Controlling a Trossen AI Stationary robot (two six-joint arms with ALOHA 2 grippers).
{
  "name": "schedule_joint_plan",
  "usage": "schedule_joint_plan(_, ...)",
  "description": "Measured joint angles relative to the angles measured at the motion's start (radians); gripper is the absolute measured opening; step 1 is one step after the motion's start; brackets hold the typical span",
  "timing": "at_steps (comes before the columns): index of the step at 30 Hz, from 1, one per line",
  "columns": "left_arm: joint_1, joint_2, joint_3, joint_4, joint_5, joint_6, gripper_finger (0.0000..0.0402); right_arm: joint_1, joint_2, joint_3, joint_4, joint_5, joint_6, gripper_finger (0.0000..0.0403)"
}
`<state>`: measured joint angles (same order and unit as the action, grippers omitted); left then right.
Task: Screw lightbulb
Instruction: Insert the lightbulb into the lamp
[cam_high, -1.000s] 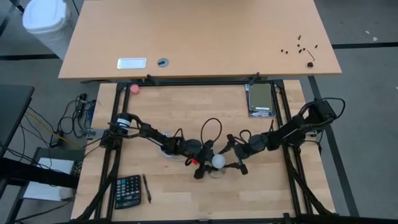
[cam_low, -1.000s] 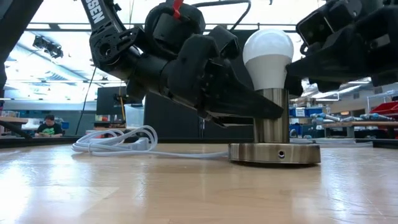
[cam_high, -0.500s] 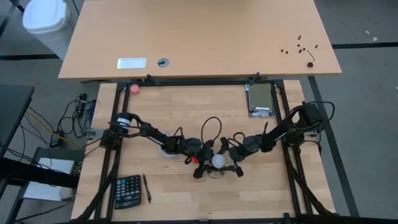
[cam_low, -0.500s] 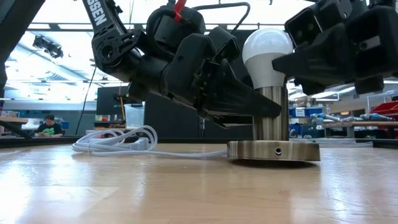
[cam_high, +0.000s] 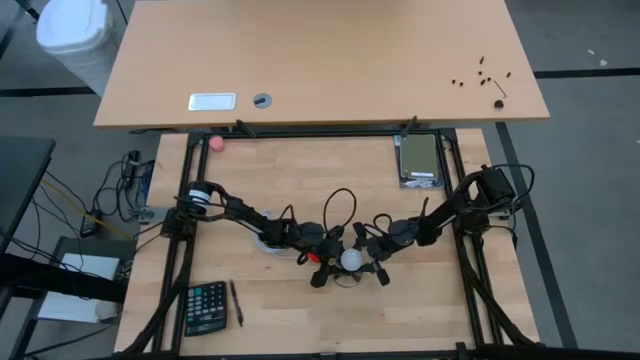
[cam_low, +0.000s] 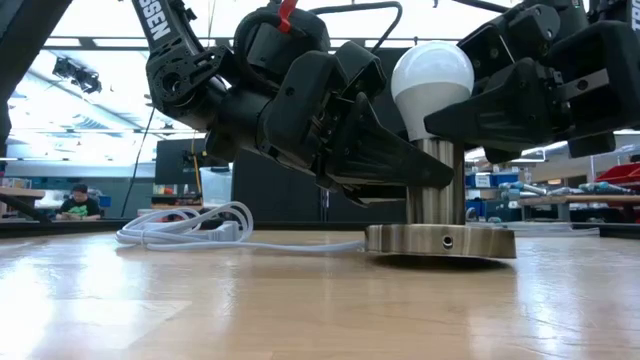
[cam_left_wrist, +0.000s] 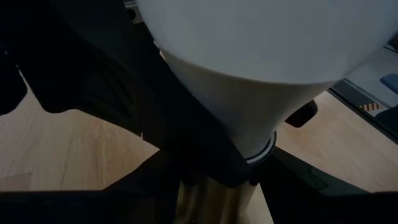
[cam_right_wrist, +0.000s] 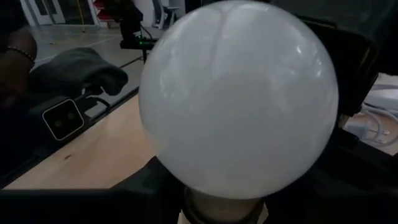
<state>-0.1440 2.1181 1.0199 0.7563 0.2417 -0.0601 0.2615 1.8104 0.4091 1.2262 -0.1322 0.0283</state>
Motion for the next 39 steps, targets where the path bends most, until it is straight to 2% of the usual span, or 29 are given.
schedule_joint_plan(8,-0.001,0.0,0.0,-0.007,-0.02,-0.008,0.0193,0.001,0.0,0.0,0.0,0.005,0.055,0.0184)
schedule_joint_plan(11,-0.002,0.0,0.0,-0.016,-0.04,-0.008,0.0193,0.018,0.0,0.0,-0.001,0.043,0.07,0.018)
schedule_joint_plan(24,-0.003,0.0,0.0,-0.023,-0.069,-0.019,0.0193,0.176,-0.003,0.004,-0.028,0.415,0.12,0.0181)
schedule_joint_plan(39,-0.007,0.0,-0.003,-0.036,-0.079,-0.001,0.0194,0.317,-0.007,0.194,-0.412,0.831,0.315,0.0181)
